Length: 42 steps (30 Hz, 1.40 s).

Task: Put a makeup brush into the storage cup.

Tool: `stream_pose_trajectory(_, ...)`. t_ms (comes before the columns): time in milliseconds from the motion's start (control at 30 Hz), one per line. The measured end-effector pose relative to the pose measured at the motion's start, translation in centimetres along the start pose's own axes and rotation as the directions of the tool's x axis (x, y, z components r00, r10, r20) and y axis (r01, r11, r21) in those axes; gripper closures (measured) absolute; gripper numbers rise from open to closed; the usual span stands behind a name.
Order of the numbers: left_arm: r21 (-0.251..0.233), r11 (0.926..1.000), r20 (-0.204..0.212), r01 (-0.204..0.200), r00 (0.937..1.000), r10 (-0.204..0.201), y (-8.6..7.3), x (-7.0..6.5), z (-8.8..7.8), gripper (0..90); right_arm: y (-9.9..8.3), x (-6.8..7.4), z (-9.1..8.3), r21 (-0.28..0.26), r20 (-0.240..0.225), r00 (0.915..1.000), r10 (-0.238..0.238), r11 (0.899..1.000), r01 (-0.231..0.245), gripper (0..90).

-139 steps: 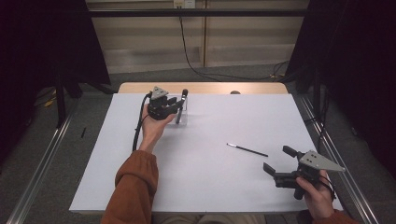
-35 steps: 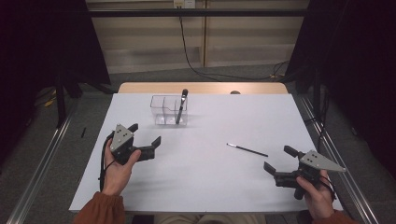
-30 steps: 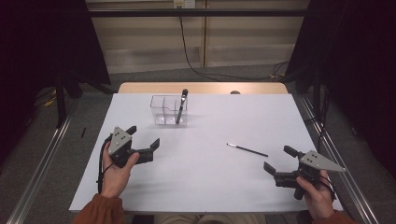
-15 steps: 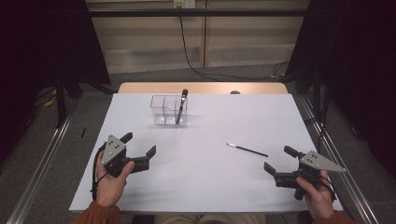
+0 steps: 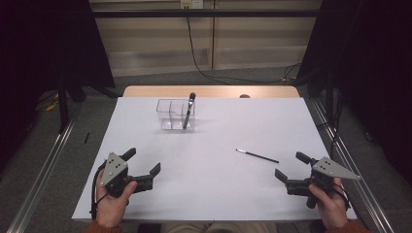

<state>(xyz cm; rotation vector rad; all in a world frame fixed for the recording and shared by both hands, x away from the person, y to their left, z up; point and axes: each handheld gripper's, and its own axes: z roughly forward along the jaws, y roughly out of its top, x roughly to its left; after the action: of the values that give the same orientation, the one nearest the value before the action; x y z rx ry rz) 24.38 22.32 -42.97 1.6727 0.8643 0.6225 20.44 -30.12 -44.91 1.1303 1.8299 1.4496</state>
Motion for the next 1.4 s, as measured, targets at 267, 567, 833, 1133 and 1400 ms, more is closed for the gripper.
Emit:
stream_pose_trajectory(267, 0.008, 0.9999, -0.004, 0.014, 0.9999, -0.014, -0.7, 0.2, -0.9, 3.8, 0.0, 0.0, 0.1, 0.003, 0.008, 1.0000, 0.003, 1.000, -0.003, 0.0)
stream_pose_trajectory(567, -0.002, 0.9999, -0.004, 0.015, 0.9999, -0.015, -0.9, 0.1, -2.1, 3.2, 0.0, 0.0, 0.1, 0.001, 0.008, 0.9999, 0.007, 1.000, -0.007, 0.0)
stream_pose_trajectory(833, -0.022, 0.9997, 0.007, 0.014, 0.9999, -0.014, -0.8, 0.0, -2.0, 3.2, 0.1, 0.0, 0.2, -0.005, 0.002, 1.0000, -0.003, 1.000, 0.003, 0.0)
stream_pose_trajectory(1133, -0.013, 0.9993, -0.004, 0.034, 0.9994, -0.034, -1.1, 0.3, -2.4, 3.2, 0.3, 0.1, 0.4, -0.007, -0.001, 1.0000, -0.006, 1.000, 0.006, 0.0)
stream_pose_trajectory(1400, -0.011, 0.9990, -0.022, 0.043, 0.9988, -0.043, -1.2, 0.0, -3.0, 3.2, 0.8, 0.5, 0.8, -0.024, -0.006, 1.0000, -0.002, 1.000, 0.002, 0.0)
